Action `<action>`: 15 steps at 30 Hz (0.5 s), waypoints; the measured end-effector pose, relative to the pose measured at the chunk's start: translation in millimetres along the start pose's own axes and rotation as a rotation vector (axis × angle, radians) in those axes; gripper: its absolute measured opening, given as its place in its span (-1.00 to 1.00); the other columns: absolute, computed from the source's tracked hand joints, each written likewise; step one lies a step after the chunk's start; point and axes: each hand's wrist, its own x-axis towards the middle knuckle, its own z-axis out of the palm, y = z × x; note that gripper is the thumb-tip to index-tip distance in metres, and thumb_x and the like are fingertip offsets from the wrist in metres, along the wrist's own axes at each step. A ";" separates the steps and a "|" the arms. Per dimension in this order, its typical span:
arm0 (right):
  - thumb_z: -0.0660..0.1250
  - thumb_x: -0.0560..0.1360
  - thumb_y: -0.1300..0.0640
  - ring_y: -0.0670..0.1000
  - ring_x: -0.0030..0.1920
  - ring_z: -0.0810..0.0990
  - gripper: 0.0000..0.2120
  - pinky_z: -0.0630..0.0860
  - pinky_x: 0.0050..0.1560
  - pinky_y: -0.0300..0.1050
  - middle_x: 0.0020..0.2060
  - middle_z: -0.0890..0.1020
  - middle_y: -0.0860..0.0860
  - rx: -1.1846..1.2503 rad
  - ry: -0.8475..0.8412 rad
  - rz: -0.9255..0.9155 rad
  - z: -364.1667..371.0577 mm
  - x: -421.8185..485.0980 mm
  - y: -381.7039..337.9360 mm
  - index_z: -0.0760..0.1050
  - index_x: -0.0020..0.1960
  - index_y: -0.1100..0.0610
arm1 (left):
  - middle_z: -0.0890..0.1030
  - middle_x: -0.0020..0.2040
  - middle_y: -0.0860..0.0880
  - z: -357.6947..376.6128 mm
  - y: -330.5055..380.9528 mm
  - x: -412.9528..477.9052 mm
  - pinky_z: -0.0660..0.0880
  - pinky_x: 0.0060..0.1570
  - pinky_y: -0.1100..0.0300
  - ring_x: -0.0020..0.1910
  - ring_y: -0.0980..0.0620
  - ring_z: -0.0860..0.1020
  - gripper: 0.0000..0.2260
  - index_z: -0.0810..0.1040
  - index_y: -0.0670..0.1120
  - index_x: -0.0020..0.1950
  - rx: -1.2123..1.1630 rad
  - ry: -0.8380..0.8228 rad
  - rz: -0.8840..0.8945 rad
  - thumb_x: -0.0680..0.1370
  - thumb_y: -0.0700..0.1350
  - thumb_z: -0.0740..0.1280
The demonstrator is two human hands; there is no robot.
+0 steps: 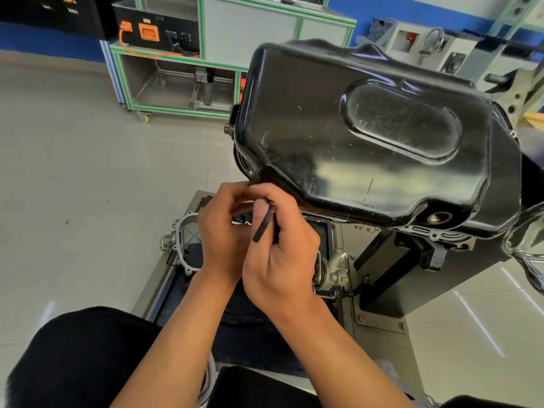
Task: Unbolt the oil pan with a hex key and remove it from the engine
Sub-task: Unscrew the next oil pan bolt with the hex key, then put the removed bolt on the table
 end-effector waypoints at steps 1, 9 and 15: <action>0.17 0.65 0.22 -0.23 -0.13 0.60 -0.77 0.51 -0.12 -0.34 -0.12 0.58 -0.18 0.035 0.005 0.019 -2.6 -1.6 -4.0 0.47 0.24 0.03 | 0.56 -0.31 0.21 -3.3 2.8 -4.3 0.40 -0.24 0.58 -0.25 0.37 0.57 -0.83 0.50 -0.08 -0.13 -0.013 0.007 -0.027 0.46 0.02 0.31; 0.16 0.60 -0.07 -0.13 -0.40 0.41 -0.82 0.37 -0.35 -0.26 -0.43 0.45 -0.12 0.400 0.201 0.361 -52.0 22.6 -65.6 0.52 -0.08 -0.20 | 0.70 -0.06 -0.14 -28.6 57.3 -27.2 0.61 -0.22 0.21 -0.11 -0.07 0.70 -0.79 0.62 -0.06 0.05 -0.535 -0.008 -0.431 0.42 -0.20 0.45; 0.11 0.67 -0.02 -0.13 -0.30 0.43 -0.68 0.37 -0.23 -0.30 -0.33 0.47 -0.11 0.094 0.195 0.107 -151.9 59.4 -98.1 0.39 -0.20 0.08 | 0.68 -0.10 -0.12 9.8 140.3 -42.0 0.58 -0.17 0.23 -0.06 -0.04 0.66 -0.82 0.70 -0.10 0.05 -0.834 -0.307 -0.495 0.48 -0.20 0.41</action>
